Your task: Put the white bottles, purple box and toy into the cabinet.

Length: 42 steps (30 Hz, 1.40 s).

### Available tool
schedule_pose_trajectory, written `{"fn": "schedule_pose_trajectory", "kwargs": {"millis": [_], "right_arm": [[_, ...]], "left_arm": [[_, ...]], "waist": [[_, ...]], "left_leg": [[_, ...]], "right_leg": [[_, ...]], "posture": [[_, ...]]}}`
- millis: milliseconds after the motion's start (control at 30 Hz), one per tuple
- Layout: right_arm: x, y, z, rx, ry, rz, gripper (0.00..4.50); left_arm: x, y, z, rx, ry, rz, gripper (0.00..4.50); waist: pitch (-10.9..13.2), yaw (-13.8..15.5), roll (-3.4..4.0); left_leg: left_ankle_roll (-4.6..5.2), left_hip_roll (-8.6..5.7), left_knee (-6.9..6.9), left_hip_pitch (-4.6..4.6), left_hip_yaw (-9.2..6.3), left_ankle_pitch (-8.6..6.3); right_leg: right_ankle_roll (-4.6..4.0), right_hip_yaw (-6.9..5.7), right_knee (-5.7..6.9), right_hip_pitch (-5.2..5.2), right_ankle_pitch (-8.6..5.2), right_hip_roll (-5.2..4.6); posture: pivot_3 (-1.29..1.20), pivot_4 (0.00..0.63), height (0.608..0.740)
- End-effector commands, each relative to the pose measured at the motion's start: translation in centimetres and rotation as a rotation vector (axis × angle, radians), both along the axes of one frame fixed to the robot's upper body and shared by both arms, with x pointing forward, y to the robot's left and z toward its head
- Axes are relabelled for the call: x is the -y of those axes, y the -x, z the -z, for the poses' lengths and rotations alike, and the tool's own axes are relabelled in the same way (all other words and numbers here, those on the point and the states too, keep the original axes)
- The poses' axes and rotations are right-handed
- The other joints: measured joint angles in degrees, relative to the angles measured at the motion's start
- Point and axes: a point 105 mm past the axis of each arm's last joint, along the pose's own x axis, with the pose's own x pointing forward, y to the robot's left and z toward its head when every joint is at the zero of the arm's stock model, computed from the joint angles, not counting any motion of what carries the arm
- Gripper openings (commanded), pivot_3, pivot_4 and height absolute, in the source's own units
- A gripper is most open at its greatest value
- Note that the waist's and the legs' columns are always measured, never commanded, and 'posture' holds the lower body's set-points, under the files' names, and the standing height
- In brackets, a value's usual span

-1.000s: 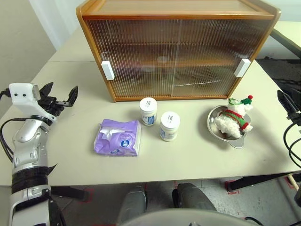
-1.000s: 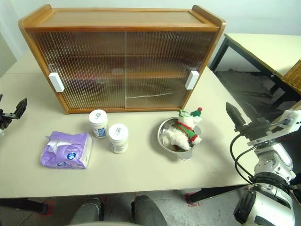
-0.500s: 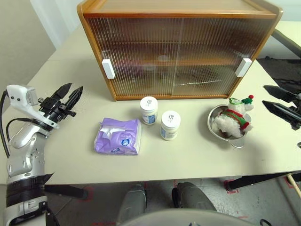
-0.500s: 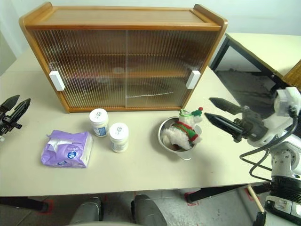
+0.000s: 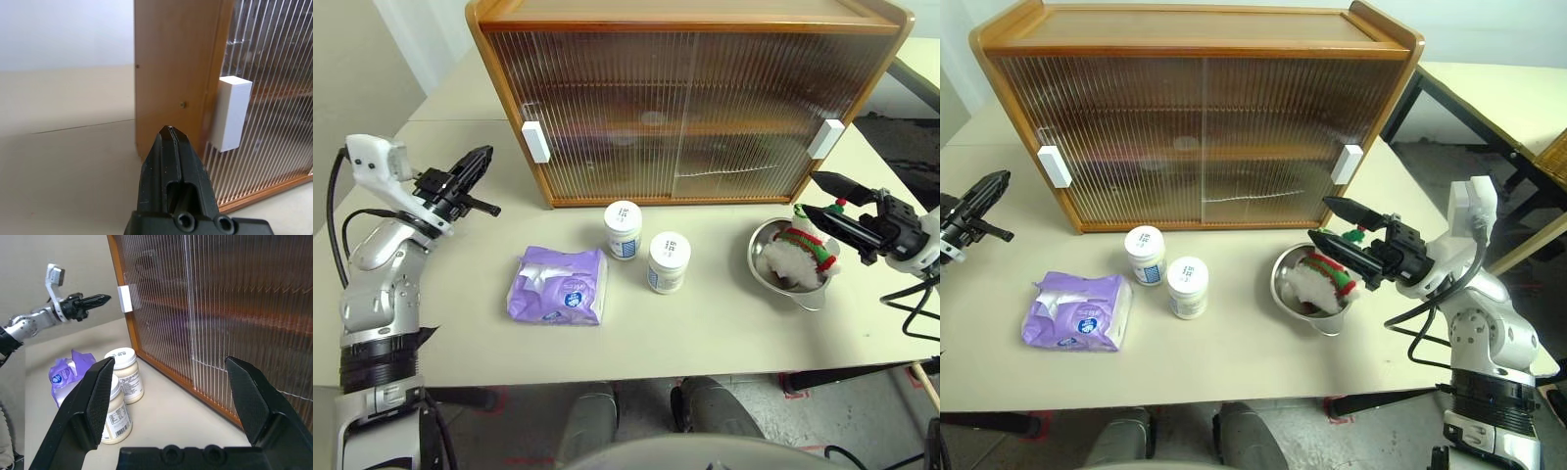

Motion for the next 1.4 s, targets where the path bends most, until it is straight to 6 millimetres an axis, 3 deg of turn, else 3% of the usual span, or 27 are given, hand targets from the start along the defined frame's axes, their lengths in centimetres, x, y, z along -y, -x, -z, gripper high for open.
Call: {"fn": "schedule_pose_trajectory", "kwargs": {"millis": [33, 333, 533, 800, 1267, 1400], "right_arm": [[-0.6, 0.0, -0.3, 0.010, 0.012, -0.050, 4.50], [-1.5, 1.3, -0.7, 0.038, 0.031, -0.166, 4.50], [-1.7, 1.3, -0.6, 0.040, 0.024, -0.165, 4.50], [-1.9, 1.1, -0.6, 0.041, 0.025, -0.163, 4.50], [-2.2, 1.1, -0.6, 0.046, 0.011, -0.150, 4.50], [-2.4, 1.1, -0.5, 0.044, 0.012, -0.144, 4.50]], "left_arm": [[0.8, -0.3, 0.4, -0.019, -0.027, 0.026, 0.01], [2.3, -1.0, 0.3, -0.021, -0.048, 0.104, 0.01], [2.1, -1.6, 0.1, -0.016, -0.069, 0.089, 0.01], [3.4, -2.0, -0.1, -0.005, -0.082, 0.127, 0.01], [3.1, -3.1, -0.5, 0.011, -0.084, 0.112, 0.01], [4.0, -3.3, -0.3, 0.000, -0.105, 0.153, 0.01]], "waist": [[0.0, 0.0, -0.01], [-0.1, 0.0, 0.01], [-0.1, -0.2, 0.04], [-0.1, -0.4, 0.07], [-0.2, -0.4, 0.08], [-0.2, -0.4, 0.08]], "left_leg": [[0.00, 0.00, 0.00, 0.00, 0.01, 0.00], [0.03, -0.03, 0.26, -0.02, 0.02, 0.00], [0.12, -0.02, 0.65, -0.04, 0.03, -0.05], [0.24, -0.03, 0.99, -0.08, 0.04, -0.08], [0.31, -0.05, 1.03, -0.11, 0.06, -0.03], [0.39, -0.04, 1.04, -0.10, 0.05, 0.04]], "right_leg": [[0.01, 0.00, 0.00, -0.01, 0.00, 0.01], [0.18, -0.06, 0.01, 0.08, 0.10, 0.04], [0.29, -0.09, 0.02, 0.18, 0.19, 0.07], [0.30, -0.06, 0.02, 0.28, 0.34, 0.07], [0.26, -0.08, 0.03, 0.28, 0.44, 0.07], [0.28, -0.06, 0.03, 0.29, 0.49, 0.06]], "posture": [[-0.11, 0.061, 0.740], [-0.13, 0.050, 0.740], [-0.13, 0.045, 0.740], [-0.13, 0.044, 0.740], [-0.14, 0.045, 0.740], [-0.15, 0.044, 0.740]]}}
